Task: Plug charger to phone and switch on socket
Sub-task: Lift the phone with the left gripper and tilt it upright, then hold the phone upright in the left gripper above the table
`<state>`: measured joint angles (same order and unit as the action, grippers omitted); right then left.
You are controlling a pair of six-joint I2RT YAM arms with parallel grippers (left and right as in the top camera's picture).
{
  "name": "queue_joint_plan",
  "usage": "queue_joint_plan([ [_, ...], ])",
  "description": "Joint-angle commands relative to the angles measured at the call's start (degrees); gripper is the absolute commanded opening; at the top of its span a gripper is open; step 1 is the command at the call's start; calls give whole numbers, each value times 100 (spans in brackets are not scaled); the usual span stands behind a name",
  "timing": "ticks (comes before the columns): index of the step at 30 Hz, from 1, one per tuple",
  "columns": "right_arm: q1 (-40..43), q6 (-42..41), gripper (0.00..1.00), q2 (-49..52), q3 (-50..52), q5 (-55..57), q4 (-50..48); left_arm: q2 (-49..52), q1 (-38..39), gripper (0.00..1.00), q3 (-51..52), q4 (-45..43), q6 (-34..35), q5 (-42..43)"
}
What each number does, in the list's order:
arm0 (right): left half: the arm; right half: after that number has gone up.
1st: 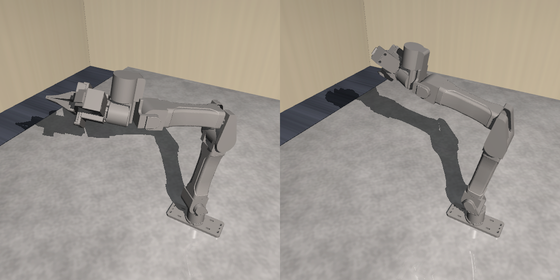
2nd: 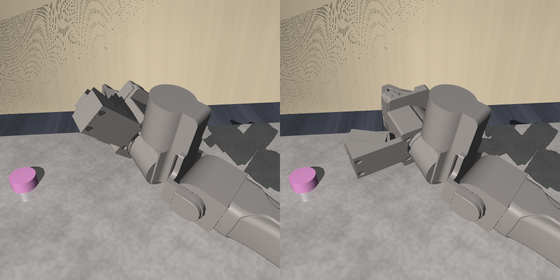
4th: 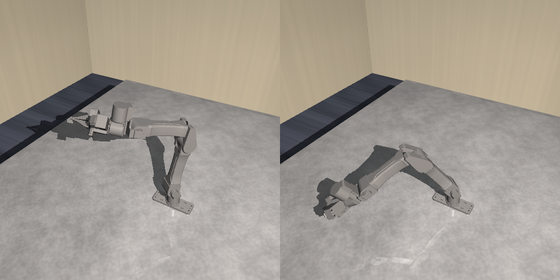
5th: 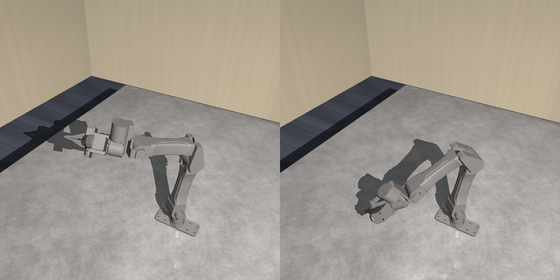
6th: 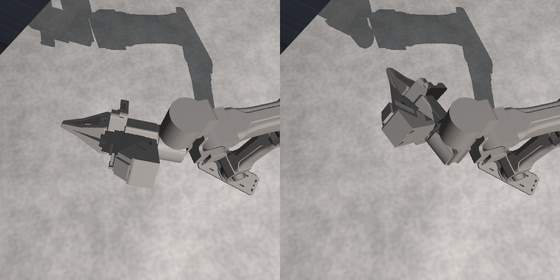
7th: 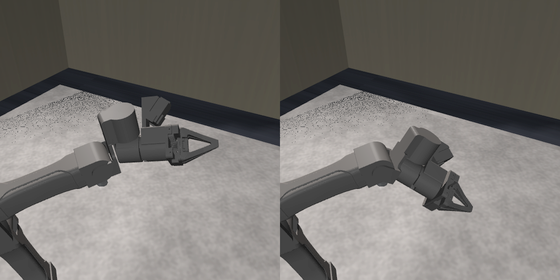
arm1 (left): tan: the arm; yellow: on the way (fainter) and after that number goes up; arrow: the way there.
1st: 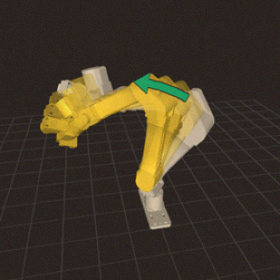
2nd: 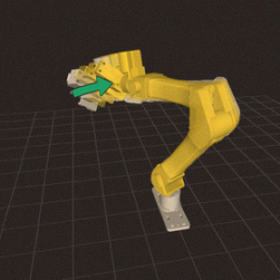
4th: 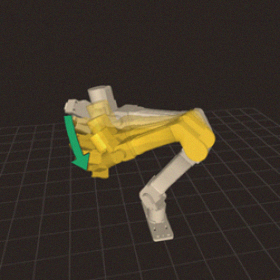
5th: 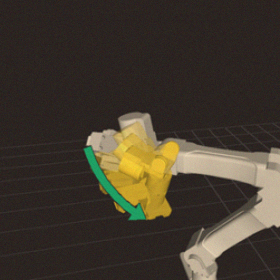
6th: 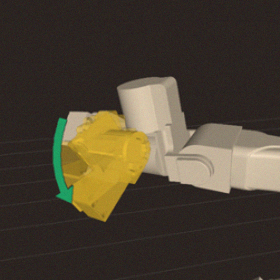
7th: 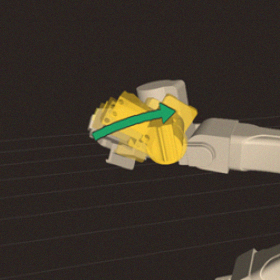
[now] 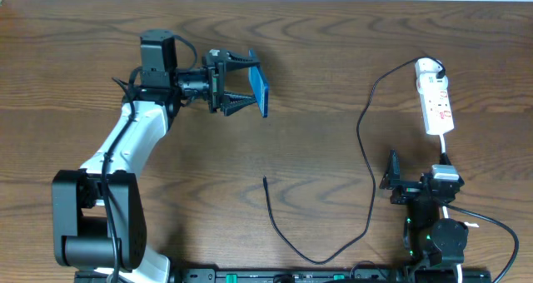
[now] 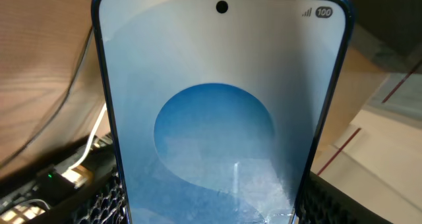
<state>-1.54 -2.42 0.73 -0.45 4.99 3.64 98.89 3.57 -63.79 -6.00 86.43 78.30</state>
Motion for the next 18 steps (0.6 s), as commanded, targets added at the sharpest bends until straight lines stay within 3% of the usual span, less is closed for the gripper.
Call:
queue_joint_plan([
  [1,-44,-74,99,-33,13,68,7,-162,-105,8,-192,-42,439,380],
  [13,-42,-74,99,-33,13,68,7,-160,-149,8,-192,-57,1530,485],
  [18,-44,-76,99,-33,13,68,7,-162,-149,8,-192,-68,1572,533],
])
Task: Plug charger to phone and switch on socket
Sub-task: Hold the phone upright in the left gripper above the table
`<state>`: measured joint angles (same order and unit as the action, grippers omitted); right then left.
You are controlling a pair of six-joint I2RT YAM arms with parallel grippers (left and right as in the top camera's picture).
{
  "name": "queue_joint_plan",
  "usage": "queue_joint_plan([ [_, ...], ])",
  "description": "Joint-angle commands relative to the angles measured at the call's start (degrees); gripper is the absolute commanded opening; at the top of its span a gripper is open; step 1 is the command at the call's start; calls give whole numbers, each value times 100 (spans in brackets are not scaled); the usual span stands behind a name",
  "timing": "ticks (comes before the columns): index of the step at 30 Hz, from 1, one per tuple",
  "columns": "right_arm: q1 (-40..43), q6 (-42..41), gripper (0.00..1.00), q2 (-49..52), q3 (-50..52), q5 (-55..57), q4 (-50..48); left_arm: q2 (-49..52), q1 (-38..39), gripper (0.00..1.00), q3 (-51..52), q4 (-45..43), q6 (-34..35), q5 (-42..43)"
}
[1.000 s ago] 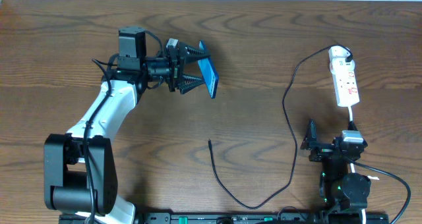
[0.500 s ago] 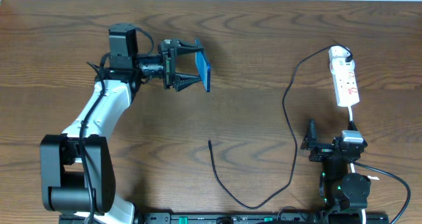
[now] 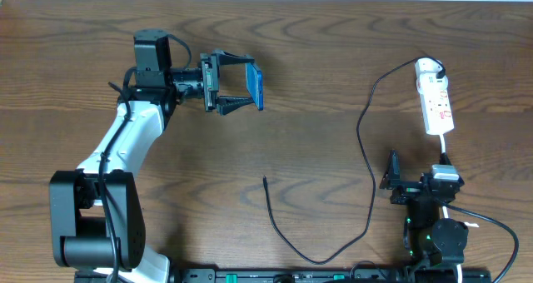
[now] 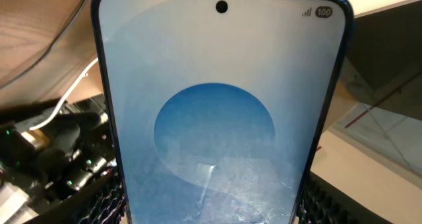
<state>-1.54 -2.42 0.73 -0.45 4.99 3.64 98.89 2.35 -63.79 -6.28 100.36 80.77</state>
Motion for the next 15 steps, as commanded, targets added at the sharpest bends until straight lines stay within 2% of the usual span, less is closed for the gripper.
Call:
queue_joint_plan([
  [1,-42,-74,99,-33,13,66,7,-162,-26,8,-192,-39,203,293],
  [8,-44,-76,99,-33,13,66,7,-160,-31,8,-192,-46,763,516],
  [15,-44,-74,99,-33,13,66,7,-160,-31,8,-192,-48,809,516],
])
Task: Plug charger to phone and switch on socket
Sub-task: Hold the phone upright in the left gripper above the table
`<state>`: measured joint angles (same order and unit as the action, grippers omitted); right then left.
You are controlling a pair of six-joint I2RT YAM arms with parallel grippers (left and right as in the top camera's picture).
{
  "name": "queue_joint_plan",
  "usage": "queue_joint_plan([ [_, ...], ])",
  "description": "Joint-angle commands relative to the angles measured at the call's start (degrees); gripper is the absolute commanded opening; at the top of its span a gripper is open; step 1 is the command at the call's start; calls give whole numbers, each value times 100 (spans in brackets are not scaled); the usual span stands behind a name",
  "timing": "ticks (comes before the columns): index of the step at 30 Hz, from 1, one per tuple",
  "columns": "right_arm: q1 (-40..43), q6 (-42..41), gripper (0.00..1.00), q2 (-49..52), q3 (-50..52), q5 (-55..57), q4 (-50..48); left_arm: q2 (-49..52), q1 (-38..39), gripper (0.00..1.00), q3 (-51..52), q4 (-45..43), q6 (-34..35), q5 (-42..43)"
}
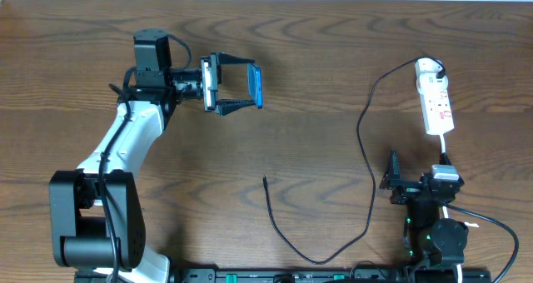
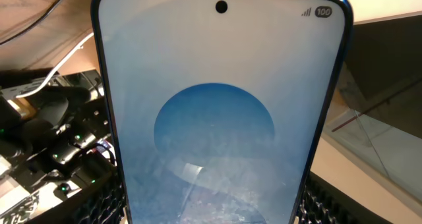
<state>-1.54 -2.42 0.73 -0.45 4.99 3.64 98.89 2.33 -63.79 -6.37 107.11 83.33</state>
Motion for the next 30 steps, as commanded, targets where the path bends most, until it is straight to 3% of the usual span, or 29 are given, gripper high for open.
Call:
queue_joint_plan([
  [1,-42,-74,99,-33,13,68,7,-160,-28,8,-192,-37,175,258],
  [30,-42,-74,99,-33,13,68,7,-160,-28,7,-192,-44,24,323],
])
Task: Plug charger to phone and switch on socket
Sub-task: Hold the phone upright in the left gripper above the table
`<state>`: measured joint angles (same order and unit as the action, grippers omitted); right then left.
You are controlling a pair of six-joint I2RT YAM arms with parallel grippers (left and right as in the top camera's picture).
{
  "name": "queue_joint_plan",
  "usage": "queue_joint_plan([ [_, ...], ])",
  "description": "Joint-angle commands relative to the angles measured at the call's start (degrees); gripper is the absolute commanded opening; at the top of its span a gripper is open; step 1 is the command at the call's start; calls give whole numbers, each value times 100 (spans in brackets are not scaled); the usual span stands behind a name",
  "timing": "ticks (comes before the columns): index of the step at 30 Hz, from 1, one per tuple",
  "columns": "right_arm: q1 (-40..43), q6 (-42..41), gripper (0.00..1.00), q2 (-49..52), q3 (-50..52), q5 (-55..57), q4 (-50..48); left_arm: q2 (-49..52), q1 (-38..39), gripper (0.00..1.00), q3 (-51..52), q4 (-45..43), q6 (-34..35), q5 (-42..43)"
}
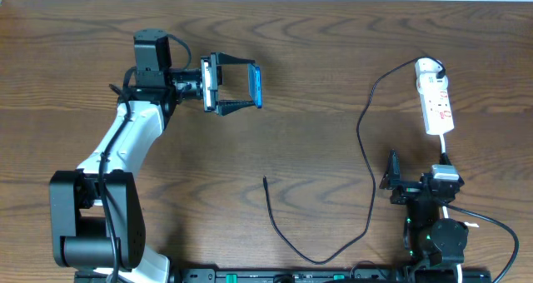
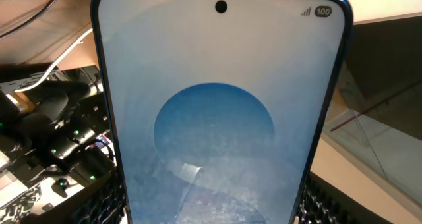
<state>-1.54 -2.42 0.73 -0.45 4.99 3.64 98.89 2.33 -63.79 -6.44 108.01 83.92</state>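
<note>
My left gripper [image 1: 239, 86] is shut on a blue phone [image 1: 258, 86], held up on edge above the table at upper left. In the left wrist view the lit phone screen [image 2: 217, 112] fills the frame, with the textured fingers [image 2: 326, 207] pressing its sides at the bottom. A black charger cable [image 1: 366, 162] runs from the white power strip [image 1: 435, 96] at right down and round to a free plug end [image 1: 265, 181] lying mid-table. My right gripper [image 1: 391, 181] rests low at right; its jaw state does not show.
The wooden table [image 1: 316, 58] spans the view. The power strip's white cord [image 1: 450, 146] runs down toward the right arm's base [image 1: 437, 233]. The left arm's base [image 1: 92, 225] stands at lower left.
Almost nothing has changed. In the left wrist view the background behind the phone has shifted very slightly; the phone stays clamped in my left gripper at the same spot.
My left gripper held the phone on edge a little lower and further right. Then it was slightly up and to the left, the phone turned a bit. It has kept that place since. The cable, power strip and right arm have not moved.
</note>
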Motion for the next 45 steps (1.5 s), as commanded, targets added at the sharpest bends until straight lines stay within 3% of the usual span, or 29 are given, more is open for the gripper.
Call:
queue_joint_plan([
  [1,-44,-74,99,-33,13,68,7,-160,-28,7,-192,-37,-81,264],
  [45,-44,-74,99,-33,13,66,7,-160,-28,8,-192,-37,-190,262],
])
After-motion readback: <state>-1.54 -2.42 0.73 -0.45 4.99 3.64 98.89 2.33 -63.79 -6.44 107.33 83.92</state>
